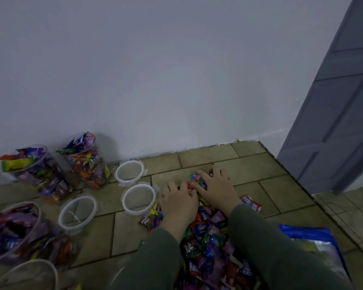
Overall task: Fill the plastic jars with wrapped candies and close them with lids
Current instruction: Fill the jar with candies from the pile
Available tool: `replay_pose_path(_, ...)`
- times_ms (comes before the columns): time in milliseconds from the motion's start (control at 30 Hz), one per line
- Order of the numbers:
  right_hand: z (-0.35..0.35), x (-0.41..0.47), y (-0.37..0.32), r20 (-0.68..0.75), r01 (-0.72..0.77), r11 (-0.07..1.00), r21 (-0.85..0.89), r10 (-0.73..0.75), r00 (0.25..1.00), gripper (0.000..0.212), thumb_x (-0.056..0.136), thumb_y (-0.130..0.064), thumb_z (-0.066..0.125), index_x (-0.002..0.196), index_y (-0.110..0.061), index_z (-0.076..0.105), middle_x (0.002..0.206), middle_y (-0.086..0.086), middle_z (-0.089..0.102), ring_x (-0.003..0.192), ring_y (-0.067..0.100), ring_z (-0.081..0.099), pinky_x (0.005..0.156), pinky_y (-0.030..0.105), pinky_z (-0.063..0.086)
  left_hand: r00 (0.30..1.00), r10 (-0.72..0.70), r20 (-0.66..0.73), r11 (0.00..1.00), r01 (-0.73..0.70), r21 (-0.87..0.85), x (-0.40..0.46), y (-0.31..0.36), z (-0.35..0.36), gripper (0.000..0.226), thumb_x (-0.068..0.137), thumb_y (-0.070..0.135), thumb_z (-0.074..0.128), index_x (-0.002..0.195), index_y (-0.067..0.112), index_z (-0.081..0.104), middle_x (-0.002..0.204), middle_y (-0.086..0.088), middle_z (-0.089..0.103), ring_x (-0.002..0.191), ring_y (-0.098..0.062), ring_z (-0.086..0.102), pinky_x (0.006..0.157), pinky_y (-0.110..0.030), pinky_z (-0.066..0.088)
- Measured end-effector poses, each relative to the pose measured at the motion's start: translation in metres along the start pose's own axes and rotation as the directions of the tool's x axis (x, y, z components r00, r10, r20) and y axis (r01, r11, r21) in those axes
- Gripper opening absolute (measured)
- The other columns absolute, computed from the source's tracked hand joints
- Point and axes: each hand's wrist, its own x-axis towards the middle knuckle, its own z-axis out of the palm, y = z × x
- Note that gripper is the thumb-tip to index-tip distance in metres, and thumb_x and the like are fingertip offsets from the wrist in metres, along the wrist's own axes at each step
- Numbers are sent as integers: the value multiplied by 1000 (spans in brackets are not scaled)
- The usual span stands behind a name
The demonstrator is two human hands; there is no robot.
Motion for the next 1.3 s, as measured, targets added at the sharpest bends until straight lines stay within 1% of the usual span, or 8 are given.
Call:
replay_pose_path(200, 0, 1, -8, -58, -3, 999, -47, 0, 998, 60, 93, -54, 8, 124, -24, 50, 116, 2, 50, 97, 20, 49, 73, 32, 41, 997, 39, -72, 999, -37, 24, 5, -2, 2, 42, 103, 45, 26, 130, 16, 40, 129, -14, 42, 115, -32, 45, 95, -39, 37)
replay_pose_path(300, -4, -4, -9, -90, 12, 1000, -22, -14, 996, 30, 102, -35, 35, 124, -20, 48, 109, 5, 50, 94, 20, 49, 66, 31, 37, 996, 25, -89, 1000, -26, -12, 5, -2, -2, 38, 103, 43, 31, 120, 11, 45, 122, -15, 49, 110, -31, 50, 89, -39, 40)
replay_pose_path(533, -7, -8, -13, -193, -89, 989, 114, 110, 975, 31, 99, -38, 42, 79, -15, 49, 75, 2, 51, 67, 17, 45, 60, 28, 31, 995, -15, -96, 961, -12, -275, 9, -13, -11, 19, 103, 30, 42, 96, 12, 44, 103, -11, 58, 82, -25, 50, 67, -36, 38)
replay_pose_path(767, -26, -16, -10, -132, -117, 928, 355, 173, 976, 29, 101, -36, 38, 99, -14, 58, 78, -1, 49, 75, 19, 50, 66, 29, 37, 969, -46, -242, 907, -61, -416, -6, -13, -33, 16, 104, 23, 39, 106, 8, 44, 92, -9, 56, 77, -27, 51, 61, -35, 38)
replay_pose_path(900, -46, -25, -23, -155, -84, 762, 642, 236, 959, 19, 99, -44, 40, 83, -37, 48, 72, -8, 49, 62, 10, 44, 64, 26, 38, 948, -44, -315, 854, -128, -505, -19, -14, -45, 18, 103, 26, 40, 104, 9, 46, 93, -9, 59, 80, -26, 55, 60, -35, 39)
replay_pose_path(1100, -69, -58, -48, -108, -19, 297, 955, 403, 909, 39, 98, -35, 50, 64, -16, 49, 56, 2, 44, 47, 12, 40, 40, 17, 32, 916, -75, -393, 679, -242, -693, -50, -18, -62, 16, 101, 29, 46, 95, 14, 46, 79, -3, 55, 70, -18, 51, 55, -24, 35)
replay_pose_path(1200, -79, -76, -64, 46, -46, -10, 999, 430, 902, 33, 97, -37, 52, 73, -14, 50, 58, -2, 43, 48, 8, 41, 43, 20, 36, 887, -101, -451, 567, -321, -759, -68, -18, -74, 13, 100, 27, 51, 95, 16, 46, 75, 0, 54, 64, -12, 48, 52, -17, 36)
replay_pose_path(1300, -88, -90, -80, 87, -38, -126, 991, 407, 910, 31, 97, -39, 51, 84, -12, 53, 60, -1, 42, 48, 8, 40, 39, 19, 35, 855, -123, -505, 477, -395, -785, -82, -22, -88, 11, 98, 29, 54, 92, 26, 45, 79, -3, 53, 63, -16, 48, 54, -23, 39)
